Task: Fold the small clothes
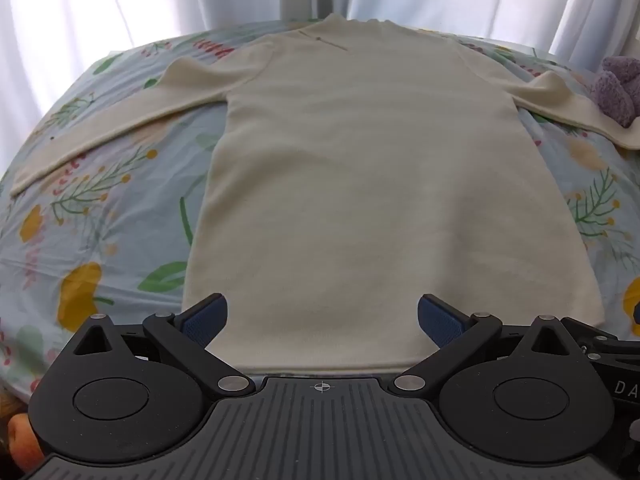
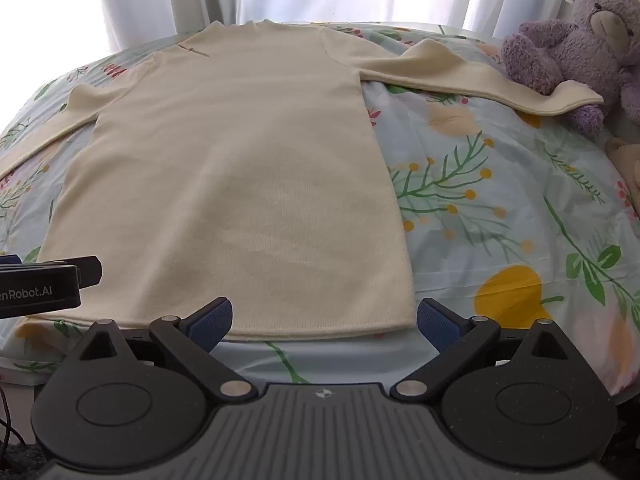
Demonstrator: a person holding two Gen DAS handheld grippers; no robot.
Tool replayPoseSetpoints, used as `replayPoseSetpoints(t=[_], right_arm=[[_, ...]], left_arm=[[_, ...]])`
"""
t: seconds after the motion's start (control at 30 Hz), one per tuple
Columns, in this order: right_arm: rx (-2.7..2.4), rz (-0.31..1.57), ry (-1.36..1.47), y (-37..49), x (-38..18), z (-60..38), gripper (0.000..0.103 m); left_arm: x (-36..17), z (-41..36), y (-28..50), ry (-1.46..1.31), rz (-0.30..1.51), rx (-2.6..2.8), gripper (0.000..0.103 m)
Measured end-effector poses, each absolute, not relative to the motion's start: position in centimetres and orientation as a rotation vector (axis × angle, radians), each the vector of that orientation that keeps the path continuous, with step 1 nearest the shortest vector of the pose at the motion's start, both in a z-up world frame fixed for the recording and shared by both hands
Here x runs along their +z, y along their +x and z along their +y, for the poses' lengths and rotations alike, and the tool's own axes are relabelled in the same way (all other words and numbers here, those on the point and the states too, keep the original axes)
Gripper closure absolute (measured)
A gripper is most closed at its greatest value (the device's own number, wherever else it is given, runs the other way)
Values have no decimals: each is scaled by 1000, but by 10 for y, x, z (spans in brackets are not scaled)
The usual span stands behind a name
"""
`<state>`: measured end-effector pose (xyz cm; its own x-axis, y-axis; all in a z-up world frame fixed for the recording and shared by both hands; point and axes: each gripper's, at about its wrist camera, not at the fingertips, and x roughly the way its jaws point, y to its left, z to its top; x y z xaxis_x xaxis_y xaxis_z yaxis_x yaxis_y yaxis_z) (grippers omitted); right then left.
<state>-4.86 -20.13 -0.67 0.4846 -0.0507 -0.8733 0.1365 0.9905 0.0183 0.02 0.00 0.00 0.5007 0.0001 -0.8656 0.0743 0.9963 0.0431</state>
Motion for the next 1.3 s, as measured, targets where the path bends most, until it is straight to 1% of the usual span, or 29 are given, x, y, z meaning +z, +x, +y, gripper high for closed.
replayPoseSetpoints(t=[1.3], right_arm=[[-103,1050,86,-48,-6,-198,4]], left_arm=[[-8,-1,1,83,1057,-51,0]])
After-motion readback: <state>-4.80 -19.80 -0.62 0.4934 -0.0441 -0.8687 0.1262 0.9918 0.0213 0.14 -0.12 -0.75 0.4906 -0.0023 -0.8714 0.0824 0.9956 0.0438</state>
